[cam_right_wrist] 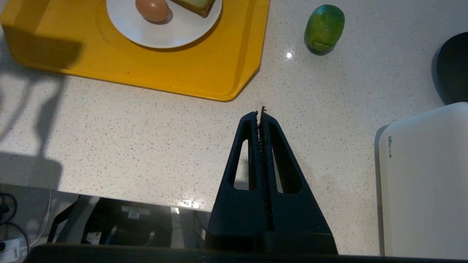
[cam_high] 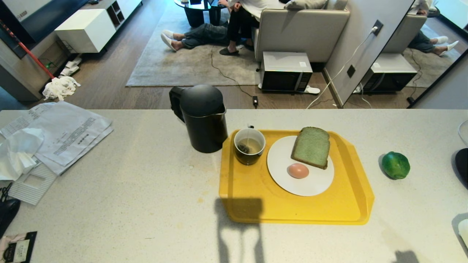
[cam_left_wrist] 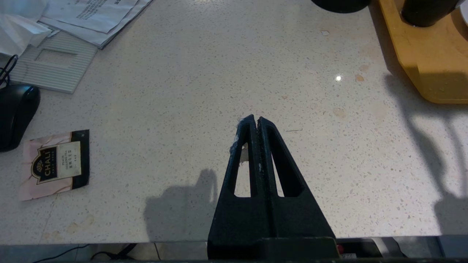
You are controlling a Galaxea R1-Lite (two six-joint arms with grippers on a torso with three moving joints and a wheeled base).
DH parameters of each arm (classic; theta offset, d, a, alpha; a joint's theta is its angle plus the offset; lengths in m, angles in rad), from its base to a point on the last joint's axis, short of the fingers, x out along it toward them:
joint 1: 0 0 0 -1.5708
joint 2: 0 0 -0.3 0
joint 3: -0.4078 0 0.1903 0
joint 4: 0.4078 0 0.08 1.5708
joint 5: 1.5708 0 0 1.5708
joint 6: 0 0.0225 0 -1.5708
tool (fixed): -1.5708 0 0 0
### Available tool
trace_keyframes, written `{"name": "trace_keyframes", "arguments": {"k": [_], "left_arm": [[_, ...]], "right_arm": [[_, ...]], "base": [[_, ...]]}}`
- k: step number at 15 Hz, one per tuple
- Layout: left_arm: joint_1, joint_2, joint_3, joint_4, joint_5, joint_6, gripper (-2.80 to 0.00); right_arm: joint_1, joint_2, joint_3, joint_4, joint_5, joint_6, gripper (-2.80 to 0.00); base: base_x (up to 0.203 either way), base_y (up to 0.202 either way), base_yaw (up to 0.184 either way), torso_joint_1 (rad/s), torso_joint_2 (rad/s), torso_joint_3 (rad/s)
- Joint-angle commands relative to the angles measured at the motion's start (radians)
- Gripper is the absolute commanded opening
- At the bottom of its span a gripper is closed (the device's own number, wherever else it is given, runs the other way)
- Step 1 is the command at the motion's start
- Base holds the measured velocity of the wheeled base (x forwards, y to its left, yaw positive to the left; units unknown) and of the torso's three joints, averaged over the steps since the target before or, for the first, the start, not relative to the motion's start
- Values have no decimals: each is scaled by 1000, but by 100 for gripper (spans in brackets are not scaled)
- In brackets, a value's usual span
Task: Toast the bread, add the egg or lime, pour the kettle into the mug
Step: Pick up the kettle
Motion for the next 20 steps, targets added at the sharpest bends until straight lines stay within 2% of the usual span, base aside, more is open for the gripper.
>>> {"name": "trace_keyframes", "arguments": {"k": [1,3,5,8,10,14,20], "left_arm": [[0,2,-1,0,0,0,-280],[0,1,-1,0,0,1,-280],[0,2,0,0,0,0,-280],[0,2,1,0,0,2,-280],[0,1,0,0,0,1,-280],[0,2,0,0,0,0,-280],[0,2,0,0,0,0,-280]], "right_arm": [[-1,-103,34,8,11,-23,-280],[-3,-173,40,-4,31,-48,-280],[-5,-179,71,-146,34,-53,-280],[-5,-178,217,-425,35,-66,-280],[-5,-178,258,-537,37,-79,-280],[-5,-178,328,-540,34,-82,-280],[-5,-178,328,-290,18,-75,-280]], "base": [[0,0,0,0,0,0],[0,0,0,0,0,0],[0,0,0,0,0,0],[0,0,0,0,0,0],[0,0,0,0,0,0],[0,0,0,0,0,0],[0,0,0,0,0,0]]}}
